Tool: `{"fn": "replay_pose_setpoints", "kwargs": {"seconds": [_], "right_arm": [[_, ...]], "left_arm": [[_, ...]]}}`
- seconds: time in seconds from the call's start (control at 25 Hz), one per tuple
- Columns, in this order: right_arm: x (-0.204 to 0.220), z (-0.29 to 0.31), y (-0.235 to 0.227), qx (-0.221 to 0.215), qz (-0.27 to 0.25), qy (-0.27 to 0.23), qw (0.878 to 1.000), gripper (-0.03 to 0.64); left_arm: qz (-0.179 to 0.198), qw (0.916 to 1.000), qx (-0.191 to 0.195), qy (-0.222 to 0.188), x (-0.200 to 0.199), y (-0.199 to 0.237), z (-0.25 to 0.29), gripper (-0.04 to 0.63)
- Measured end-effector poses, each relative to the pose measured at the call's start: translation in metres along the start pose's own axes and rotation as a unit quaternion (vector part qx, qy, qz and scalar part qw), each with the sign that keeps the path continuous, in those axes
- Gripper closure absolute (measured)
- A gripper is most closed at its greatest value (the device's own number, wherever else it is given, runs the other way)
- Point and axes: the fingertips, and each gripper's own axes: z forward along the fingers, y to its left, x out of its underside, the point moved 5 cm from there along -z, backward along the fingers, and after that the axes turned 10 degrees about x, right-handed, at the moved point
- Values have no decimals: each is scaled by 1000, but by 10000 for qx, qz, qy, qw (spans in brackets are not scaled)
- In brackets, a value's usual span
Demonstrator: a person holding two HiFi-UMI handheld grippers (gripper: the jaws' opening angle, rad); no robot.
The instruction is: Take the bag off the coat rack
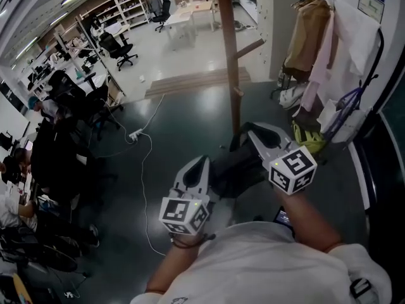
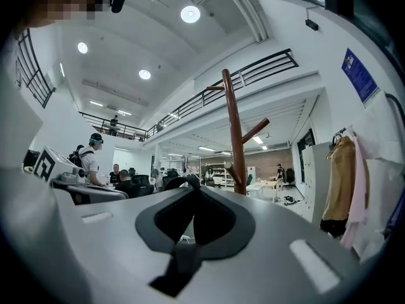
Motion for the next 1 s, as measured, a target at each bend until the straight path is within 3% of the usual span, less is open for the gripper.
{"fn": "replay_pose_setpoints", "kwargs": {"seconds": [0.4,1.0], "right_arm": [[11,-75,46,533,215,-188,9982,592],[8,-158,95,665,186,-189,9974,592]], "left_arm": [[-109,9983,564,60,6,-30,-50,589],[-87,9960,892,17,5,-84,-94,589]]}}
